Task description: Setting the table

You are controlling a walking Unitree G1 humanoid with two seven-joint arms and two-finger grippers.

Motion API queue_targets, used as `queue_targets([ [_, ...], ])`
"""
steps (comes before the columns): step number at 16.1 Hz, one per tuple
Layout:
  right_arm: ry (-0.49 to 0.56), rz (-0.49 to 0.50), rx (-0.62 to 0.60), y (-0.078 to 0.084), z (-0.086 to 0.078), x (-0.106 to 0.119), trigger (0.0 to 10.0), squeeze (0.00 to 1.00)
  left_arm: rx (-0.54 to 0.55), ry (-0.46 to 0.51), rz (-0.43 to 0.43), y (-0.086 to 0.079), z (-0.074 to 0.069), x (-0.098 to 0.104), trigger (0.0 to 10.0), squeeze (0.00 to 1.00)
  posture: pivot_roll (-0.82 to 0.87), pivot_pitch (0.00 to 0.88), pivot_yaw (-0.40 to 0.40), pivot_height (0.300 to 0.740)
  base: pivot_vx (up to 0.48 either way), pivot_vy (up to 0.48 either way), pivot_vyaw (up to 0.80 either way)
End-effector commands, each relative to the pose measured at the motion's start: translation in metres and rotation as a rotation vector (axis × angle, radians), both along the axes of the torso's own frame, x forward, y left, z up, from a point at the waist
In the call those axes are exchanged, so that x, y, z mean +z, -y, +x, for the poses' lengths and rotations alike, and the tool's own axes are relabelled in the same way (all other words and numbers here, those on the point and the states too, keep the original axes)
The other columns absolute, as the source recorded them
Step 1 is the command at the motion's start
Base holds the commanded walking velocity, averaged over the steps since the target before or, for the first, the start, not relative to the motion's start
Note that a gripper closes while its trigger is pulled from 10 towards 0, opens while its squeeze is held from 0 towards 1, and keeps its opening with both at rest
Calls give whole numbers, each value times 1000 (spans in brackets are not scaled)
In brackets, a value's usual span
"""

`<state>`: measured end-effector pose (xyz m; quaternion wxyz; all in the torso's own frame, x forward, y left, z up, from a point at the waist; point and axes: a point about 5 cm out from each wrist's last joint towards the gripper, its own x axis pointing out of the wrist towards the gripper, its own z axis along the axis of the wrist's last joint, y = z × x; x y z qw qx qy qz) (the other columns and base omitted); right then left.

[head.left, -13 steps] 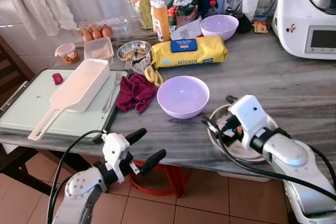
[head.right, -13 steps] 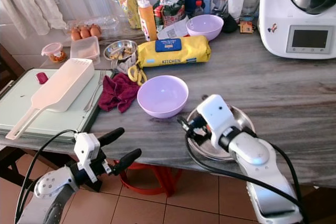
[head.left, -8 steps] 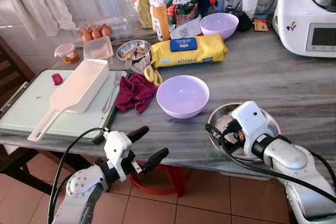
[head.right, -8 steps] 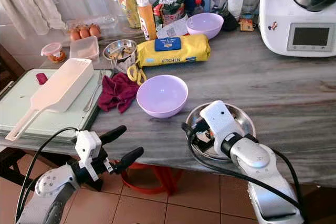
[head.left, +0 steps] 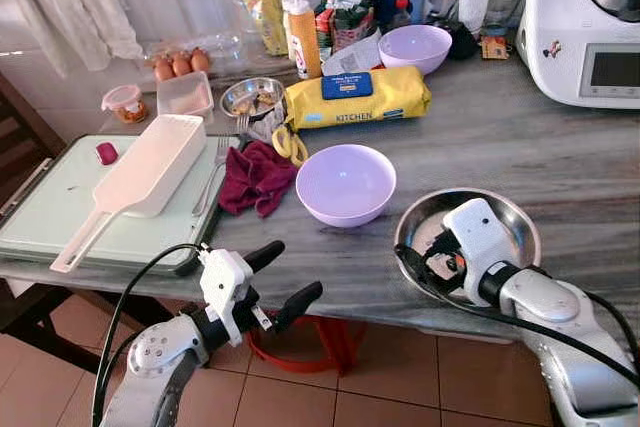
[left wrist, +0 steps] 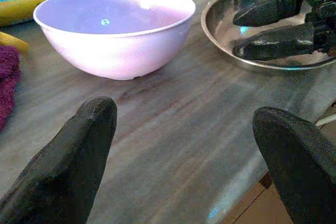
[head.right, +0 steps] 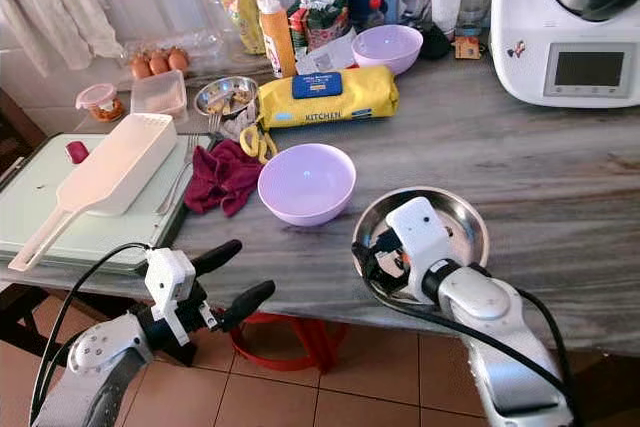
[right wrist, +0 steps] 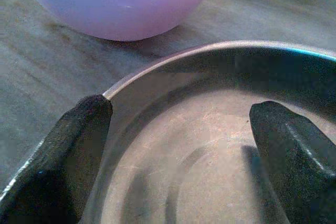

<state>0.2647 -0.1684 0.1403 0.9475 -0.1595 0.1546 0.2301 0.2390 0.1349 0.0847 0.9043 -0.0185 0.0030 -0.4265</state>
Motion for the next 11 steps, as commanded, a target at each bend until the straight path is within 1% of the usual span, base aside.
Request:
queue_targets([
  [1,-62,-7,-8,-2,0,-12,10000,1000,12,-8,20,-4,0,-2,10000,0,-133,104,163,740,0,0,0],
  [6,-32,19,-14,-6,5,-7,10000,1000,20,-6,29,-5,3,0,10000,0,-131,103,162,740,0,0,0],
  [8,-15,49,-18,-10,10,-3,10000,1000,19,-1,34,-4,4,1,10000,0,-132,100,163,740,0,0,0],
  [11,-9,94,-17,-17,14,-1,10000,1000,20,3,39,-5,5,1,10000,0,-131,98,164,740,0,0,0],
])
